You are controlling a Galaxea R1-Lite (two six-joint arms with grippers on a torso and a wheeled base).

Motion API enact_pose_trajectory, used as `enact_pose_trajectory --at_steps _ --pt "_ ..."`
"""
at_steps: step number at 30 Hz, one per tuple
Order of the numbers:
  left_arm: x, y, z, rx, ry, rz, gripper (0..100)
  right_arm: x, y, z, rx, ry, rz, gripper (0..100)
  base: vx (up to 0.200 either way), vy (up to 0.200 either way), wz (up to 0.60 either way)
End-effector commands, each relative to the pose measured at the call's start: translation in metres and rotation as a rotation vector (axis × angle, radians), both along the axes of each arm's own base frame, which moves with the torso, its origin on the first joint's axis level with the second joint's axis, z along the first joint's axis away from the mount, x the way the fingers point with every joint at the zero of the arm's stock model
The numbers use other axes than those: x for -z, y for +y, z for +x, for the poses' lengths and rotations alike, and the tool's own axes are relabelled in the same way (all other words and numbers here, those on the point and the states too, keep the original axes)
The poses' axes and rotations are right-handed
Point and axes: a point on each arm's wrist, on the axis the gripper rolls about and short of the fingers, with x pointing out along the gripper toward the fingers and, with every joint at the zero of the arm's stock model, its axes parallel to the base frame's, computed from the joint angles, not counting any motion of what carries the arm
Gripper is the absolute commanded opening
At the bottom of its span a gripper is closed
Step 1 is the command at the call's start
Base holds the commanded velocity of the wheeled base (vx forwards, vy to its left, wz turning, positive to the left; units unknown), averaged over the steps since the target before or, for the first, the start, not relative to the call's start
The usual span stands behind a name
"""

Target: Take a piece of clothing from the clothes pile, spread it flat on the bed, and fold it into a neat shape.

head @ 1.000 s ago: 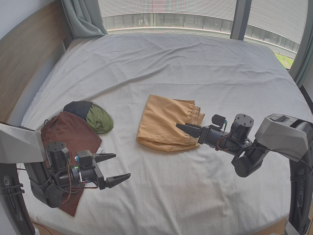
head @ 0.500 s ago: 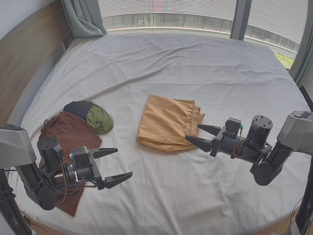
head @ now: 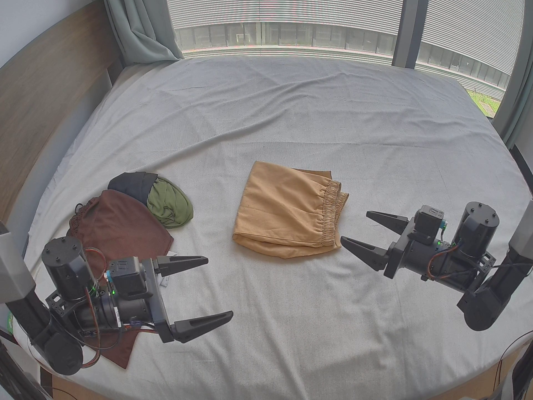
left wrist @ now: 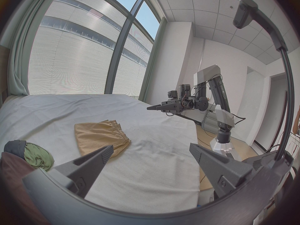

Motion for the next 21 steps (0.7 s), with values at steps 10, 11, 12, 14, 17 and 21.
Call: enact_pose_trajectory --at_steps 10,11,12,14,17,21 --pt "-0.028 0.019 -0.054 -0.001 -0.089 -0.036 100 -0.046 -0.029 -0.065 0.017 -0.121 0.044 100 0.0 0.0 0.0" --pt "-0.03 0.02 -0.056 -0.003 -0.096 -0.039 100 -0.047 -0.031 -0.069 0.02 -0.128 0.047 100 0.0 0.0 0.0" --pt "-0.031 0.021 -0.06 -0.003 -0.098 -0.046 100 -0.05 -0.034 -0.076 0.02 -0.137 0.05 100 0.0 0.0 0.0" --pt "-0.035 0.024 -0.065 -0.014 -0.109 -0.057 100 -0.054 -0.039 -0.089 0.024 -0.157 0.059 100 0.0 0.0 0.0" --pt "-0.043 0.027 -0.07 -0.043 -0.148 -0.076 100 -0.061 -0.048 -0.105 0.043 -0.197 0.074 100 0.0 0.0 0.0" --pt "-0.05 0.029 -0.076 -0.069 -0.163 -0.109 100 -0.068 -0.057 -0.118 0.067 -0.242 0.087 100 0.0 0.0 0.0"
